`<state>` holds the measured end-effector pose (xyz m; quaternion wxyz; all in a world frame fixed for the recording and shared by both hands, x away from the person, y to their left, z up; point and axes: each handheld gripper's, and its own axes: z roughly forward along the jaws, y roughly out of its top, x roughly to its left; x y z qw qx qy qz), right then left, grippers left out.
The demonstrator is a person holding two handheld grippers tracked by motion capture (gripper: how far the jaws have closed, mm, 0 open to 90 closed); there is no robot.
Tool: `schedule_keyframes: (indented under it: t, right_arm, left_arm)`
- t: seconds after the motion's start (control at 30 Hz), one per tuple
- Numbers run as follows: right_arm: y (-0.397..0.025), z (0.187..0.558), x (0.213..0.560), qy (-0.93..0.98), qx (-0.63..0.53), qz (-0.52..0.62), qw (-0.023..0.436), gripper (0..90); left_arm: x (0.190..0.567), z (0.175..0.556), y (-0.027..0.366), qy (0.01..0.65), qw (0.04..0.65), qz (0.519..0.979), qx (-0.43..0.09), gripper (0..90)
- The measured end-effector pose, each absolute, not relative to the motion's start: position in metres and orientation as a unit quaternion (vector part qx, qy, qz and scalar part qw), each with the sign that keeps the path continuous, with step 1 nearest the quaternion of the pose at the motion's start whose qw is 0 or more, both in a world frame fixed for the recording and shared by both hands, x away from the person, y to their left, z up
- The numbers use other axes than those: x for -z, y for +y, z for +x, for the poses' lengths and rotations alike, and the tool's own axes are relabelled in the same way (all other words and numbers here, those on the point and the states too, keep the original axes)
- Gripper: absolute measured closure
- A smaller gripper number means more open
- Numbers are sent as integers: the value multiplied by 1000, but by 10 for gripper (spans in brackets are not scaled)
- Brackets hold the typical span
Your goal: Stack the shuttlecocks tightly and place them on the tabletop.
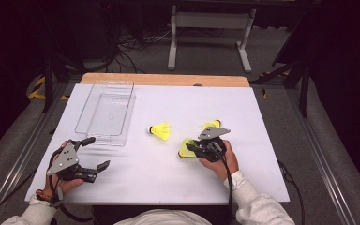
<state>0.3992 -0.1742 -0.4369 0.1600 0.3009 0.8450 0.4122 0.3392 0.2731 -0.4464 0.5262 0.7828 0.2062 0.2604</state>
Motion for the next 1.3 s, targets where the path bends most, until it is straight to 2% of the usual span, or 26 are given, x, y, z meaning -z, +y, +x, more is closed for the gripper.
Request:
schedule_keyframes:
  t: [0.13,0.43,0.5,0.73,1.1,1.3]
  right_arm:
    - [-182,398,441,849,-407,298,160,744]
    - [-197,392,449,861,-378,295,168,631]
    - [-202,391,451,862,-371,300,171,580]
    - [-215,385,448,854,-373,313,182,515]
    - [-234,370,442,849,-387,311,180,486]
    - [-230,362,442,866,-390,268,163,470]
  left_arm:
    - [447,339,273,205,526,783,-261,77]
    - [447,339,271,204,522,786,-261,77]
    - [447,339,271,203,522,786,-261,77]
    - [447,339,271,202,522,787,-259,77]
    - [447,339,272,202,522,787,-260,77]
    - [446,339,272,201,522,787,-261,77]
